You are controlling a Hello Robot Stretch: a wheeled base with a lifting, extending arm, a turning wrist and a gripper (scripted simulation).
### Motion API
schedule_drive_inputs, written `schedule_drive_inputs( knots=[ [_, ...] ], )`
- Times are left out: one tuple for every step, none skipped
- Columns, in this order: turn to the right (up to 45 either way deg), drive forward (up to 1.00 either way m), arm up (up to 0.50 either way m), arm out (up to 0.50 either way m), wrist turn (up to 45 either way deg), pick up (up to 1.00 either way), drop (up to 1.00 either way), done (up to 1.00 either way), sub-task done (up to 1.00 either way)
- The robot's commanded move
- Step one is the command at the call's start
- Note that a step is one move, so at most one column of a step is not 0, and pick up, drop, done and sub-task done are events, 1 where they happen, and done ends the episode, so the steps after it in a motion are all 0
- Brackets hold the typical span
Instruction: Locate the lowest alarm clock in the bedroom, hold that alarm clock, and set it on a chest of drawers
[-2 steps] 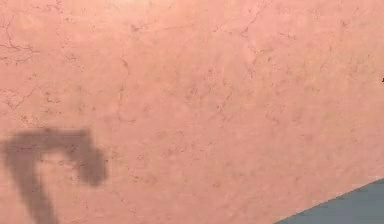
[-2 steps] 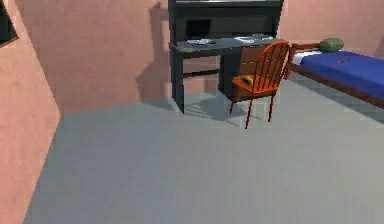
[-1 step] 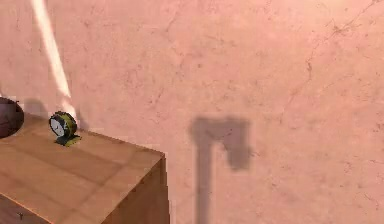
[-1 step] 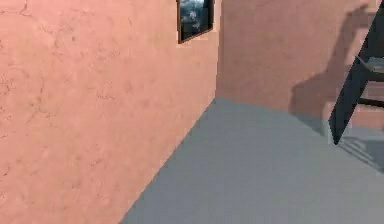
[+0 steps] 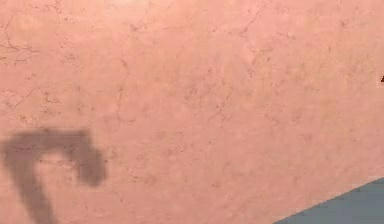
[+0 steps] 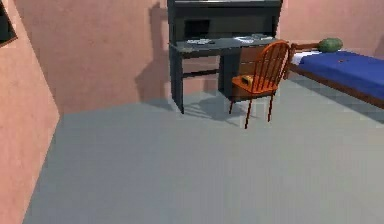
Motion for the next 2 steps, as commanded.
schedule_drive_inputs(
  knots=[
    [45.0, 0.00, 0.00, 0.00, 0.0, 0.00, 0.00, 0.00, 0.00],
    [45.0, 0.00, 0.00, 0.00, 0.0, 0.00, 0.00, 0.00, 0.00]
  ],
)
